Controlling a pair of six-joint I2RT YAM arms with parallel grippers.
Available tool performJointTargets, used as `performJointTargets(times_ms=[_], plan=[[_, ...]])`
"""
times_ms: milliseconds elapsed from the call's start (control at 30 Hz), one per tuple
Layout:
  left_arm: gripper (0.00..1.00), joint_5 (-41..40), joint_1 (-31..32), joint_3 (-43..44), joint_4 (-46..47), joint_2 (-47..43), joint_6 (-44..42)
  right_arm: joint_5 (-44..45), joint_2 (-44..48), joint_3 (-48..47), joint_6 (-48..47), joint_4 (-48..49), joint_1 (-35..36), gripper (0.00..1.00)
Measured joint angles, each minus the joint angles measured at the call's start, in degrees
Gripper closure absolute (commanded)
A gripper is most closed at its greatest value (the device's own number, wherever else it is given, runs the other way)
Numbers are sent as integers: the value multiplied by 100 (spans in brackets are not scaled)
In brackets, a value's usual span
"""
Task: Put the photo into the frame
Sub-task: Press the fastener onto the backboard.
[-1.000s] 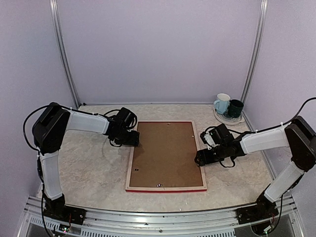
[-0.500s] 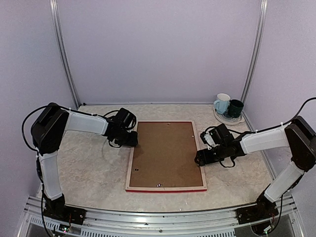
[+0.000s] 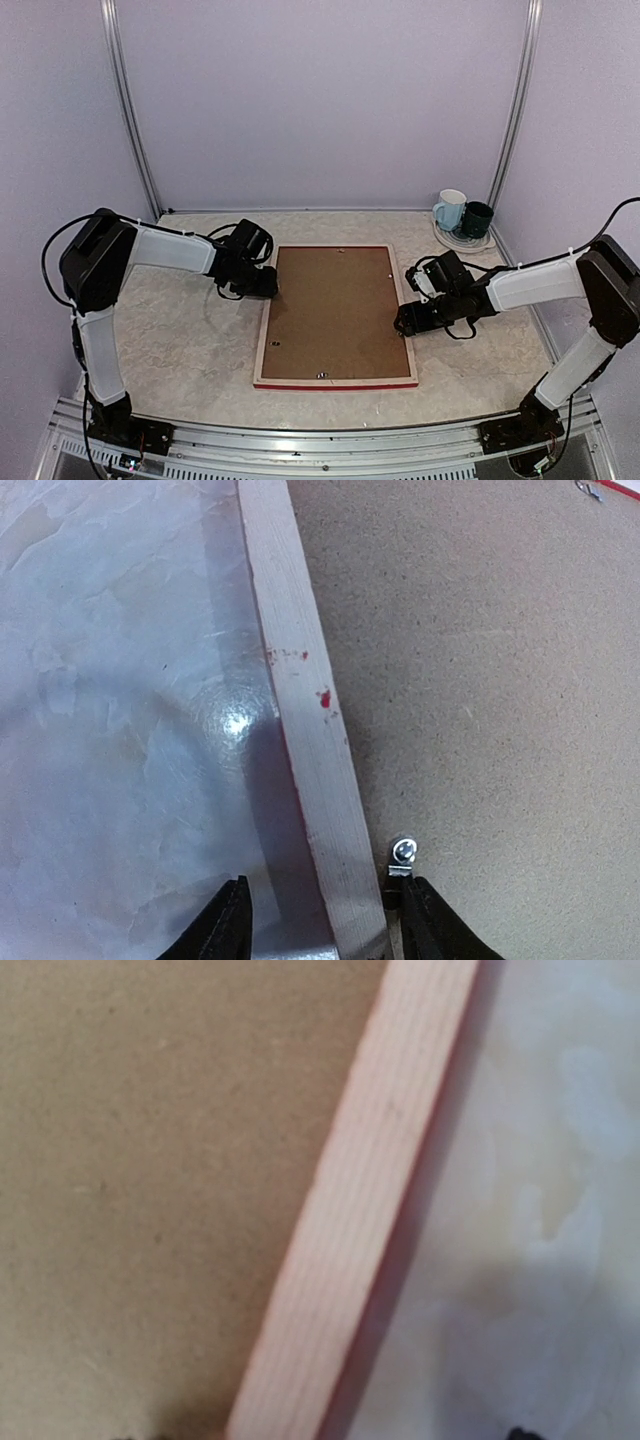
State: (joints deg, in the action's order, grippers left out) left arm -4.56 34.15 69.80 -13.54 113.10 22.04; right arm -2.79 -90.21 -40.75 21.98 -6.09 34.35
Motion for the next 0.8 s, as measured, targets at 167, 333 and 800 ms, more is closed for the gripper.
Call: performJointTargets(times_ms=[167,333,800], plan=[[48,0,2,0,-39,-127,-2,-4,0,0,-2,2,0,20],[45,-15,11,20,-52,-313,-48,-9,-9,0,-2,9,0,21],[53,92,46,308,-278,151,-223,-83,-79,-39,-4,103,0,22]])
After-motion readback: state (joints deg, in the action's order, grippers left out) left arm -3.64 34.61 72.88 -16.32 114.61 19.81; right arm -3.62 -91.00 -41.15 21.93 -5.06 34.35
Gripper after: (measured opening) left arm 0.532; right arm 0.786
